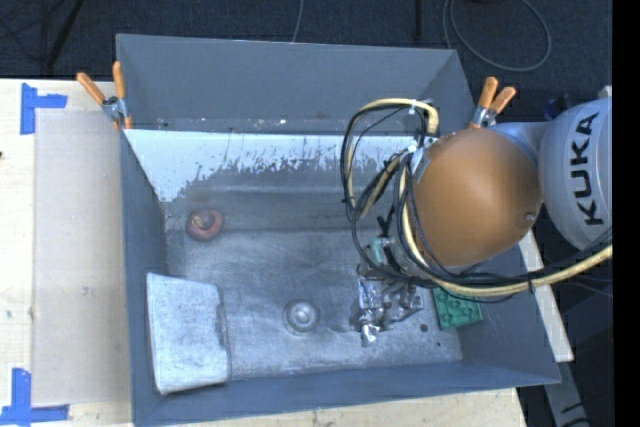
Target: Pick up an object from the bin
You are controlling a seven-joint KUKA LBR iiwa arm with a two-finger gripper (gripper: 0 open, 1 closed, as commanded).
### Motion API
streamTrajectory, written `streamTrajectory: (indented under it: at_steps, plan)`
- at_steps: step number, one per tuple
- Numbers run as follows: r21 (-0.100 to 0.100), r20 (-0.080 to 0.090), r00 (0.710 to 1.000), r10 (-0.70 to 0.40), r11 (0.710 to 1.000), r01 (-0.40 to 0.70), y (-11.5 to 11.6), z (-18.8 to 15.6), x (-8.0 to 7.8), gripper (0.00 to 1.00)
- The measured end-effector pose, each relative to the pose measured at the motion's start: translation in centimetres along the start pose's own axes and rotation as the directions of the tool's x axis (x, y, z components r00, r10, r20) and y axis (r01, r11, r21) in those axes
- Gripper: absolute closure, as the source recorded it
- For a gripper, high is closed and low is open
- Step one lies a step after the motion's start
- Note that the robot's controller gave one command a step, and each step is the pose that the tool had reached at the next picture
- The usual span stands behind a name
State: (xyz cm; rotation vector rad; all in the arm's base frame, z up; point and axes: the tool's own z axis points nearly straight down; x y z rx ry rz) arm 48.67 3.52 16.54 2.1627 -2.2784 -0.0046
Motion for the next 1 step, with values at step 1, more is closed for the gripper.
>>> streamTrajectory:
  at_steps: [1]
  plan:
    - [0.002, 0.000, 1.000, 0.004, 1.000, -0.004, 0.02, -2.24, -0.14, 1.00]
